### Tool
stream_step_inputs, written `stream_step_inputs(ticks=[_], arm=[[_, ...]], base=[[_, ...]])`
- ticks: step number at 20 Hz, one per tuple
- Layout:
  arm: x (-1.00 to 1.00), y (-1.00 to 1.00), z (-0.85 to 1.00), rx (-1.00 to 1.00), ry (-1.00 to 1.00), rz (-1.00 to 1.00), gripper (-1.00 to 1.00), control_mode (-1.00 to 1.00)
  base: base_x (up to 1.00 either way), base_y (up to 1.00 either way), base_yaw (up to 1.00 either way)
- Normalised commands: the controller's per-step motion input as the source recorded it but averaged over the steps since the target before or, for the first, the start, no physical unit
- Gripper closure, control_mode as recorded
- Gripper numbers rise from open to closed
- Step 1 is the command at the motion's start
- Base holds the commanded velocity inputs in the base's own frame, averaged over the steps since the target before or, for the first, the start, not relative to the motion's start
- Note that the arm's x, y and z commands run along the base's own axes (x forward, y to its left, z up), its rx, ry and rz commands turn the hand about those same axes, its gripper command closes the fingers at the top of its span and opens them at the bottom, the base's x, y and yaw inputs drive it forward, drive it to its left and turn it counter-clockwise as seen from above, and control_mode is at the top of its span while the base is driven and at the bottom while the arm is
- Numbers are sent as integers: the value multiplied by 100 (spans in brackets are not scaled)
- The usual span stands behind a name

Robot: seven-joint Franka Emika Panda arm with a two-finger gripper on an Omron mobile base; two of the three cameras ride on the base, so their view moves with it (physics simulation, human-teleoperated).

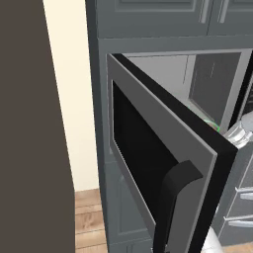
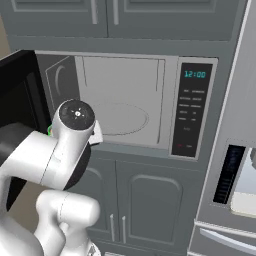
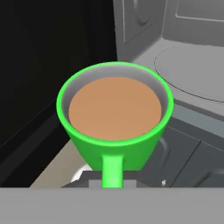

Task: Pick the cup of tea, navigate to the dining table, and place it on the saucer.

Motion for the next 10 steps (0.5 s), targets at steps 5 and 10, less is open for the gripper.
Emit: stream_step_inputs(ticks=[5,10], arm=[[0,0,0,0,0,0,100,100],[0,0,0,0,0,0,100,100]], base=[[-10,0,0],[-74,-15,-2]])
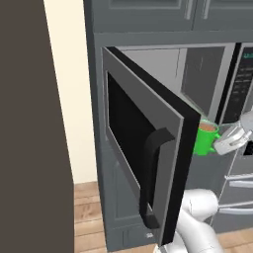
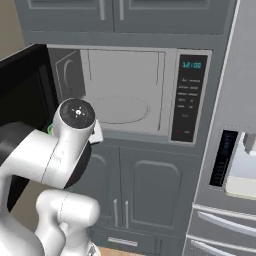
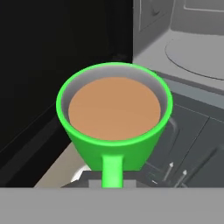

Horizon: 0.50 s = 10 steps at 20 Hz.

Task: Pick the cup of tea, navigate to the dining table, and place it on the saucer.

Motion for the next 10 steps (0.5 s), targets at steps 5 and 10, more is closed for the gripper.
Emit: stream_step_inputs(ticks=[5,10], arm=[[0,0,0,0,0,0,100,100],[0,0,0,0,0,0,100,100]], base=[[-49,-44,-46],[0,-1,-90]])
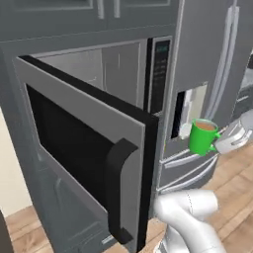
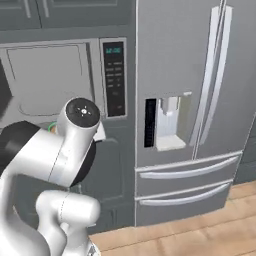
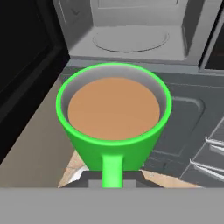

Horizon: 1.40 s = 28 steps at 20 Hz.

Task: Pick the cup of tea, navigate to the dining table, and place it on the saucer.

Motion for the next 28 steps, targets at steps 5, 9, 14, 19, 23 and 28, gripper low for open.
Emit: stream_step_inputs(ticks=[5,9,14,19,23,28], arm=[[0,0,0,0,0,0,100,100],[0,0,0,0,0,0,100,100],[0,0,0,0,0,0,100,100],[0,0,0,0,0,0,100,100],[0,0,0,0,0,0,100,100],[0,0,0,0,0,0,100,100]], base=[[0,2,-98],[0,6,-100],[0,6,-100],[0,3,-100],[14,2,-91],[89,-1,-56]])
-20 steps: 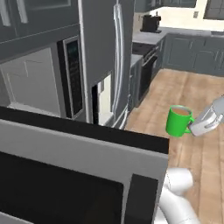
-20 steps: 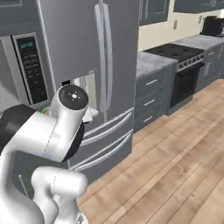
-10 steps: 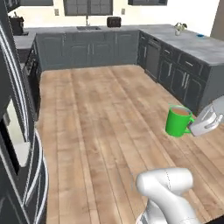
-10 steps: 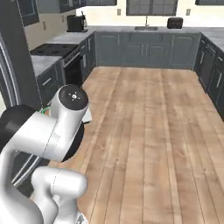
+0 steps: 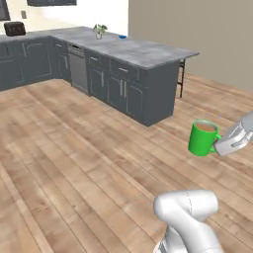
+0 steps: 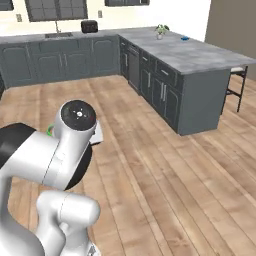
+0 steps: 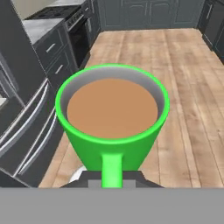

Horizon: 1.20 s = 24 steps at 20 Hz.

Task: Pick the cup of tea, navigate to the dining table, and place it on the saucer.

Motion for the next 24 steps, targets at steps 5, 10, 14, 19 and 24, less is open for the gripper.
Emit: stream_step_inputs(ticks=[5,10,14,19,24], arm=[[0,0,0,0,0,0,100,100],[0,0,0,0,0,0,100,100],[0,0,0,0,0,0,100,100],[0,0,0,0,0,0,100,100],[0,0,0,0,0,0,100,100]], base=[[100,-45,-4],[100,-59,1],[100,-98,2],[100,-94,0],[100,-89,2]])
